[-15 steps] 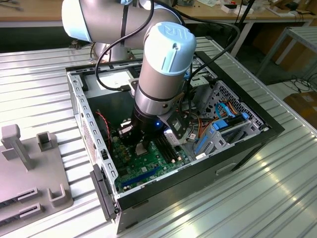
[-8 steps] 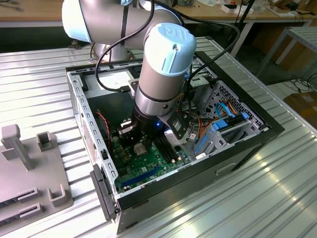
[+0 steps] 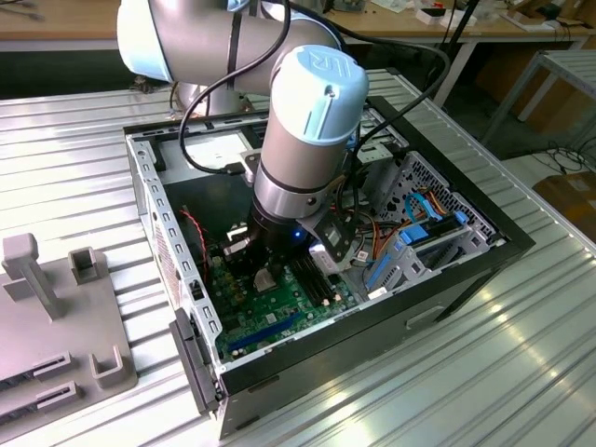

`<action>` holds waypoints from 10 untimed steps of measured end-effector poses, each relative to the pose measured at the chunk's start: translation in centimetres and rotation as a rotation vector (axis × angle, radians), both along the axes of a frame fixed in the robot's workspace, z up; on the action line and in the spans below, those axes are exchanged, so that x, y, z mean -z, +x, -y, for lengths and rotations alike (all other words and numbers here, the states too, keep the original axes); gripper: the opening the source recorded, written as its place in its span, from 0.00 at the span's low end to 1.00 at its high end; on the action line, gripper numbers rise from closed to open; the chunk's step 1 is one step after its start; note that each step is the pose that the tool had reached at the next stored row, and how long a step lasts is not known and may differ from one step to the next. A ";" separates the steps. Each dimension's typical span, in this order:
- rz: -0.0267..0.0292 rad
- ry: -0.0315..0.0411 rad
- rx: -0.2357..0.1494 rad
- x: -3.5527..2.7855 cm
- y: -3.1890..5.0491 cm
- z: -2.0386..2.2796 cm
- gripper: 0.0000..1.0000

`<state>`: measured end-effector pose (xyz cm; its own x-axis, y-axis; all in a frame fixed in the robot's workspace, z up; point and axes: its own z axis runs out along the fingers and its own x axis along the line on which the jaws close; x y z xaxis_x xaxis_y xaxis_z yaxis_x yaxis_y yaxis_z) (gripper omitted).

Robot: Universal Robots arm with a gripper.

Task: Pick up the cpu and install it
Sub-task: 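Place the cpu into insertion slot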

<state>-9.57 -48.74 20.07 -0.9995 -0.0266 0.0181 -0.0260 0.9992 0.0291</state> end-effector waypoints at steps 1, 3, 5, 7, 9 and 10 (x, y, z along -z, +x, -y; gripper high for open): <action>0.0000 -0.0001 0.000 0.02 0.00 0.00 0.51; 0.0001 0.0000 0.000 0.08 0.00 0.00 0.51; -0.0001 -0.0002 0.000 0.12 0.00 0.00 0.51; -0.0002 -0.0002 0.000 0.19 0.00 0.00 0.51; -0.0005 -0.0006 0.000 0.21 -0.01 0.01 0.46; -0.0002 -0.0005 0.000 0.23 -0.01 0.01 0.46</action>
<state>-9.58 -48.74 19.84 -0.9995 -0.0266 0.0183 -0.0261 0.9993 0.0286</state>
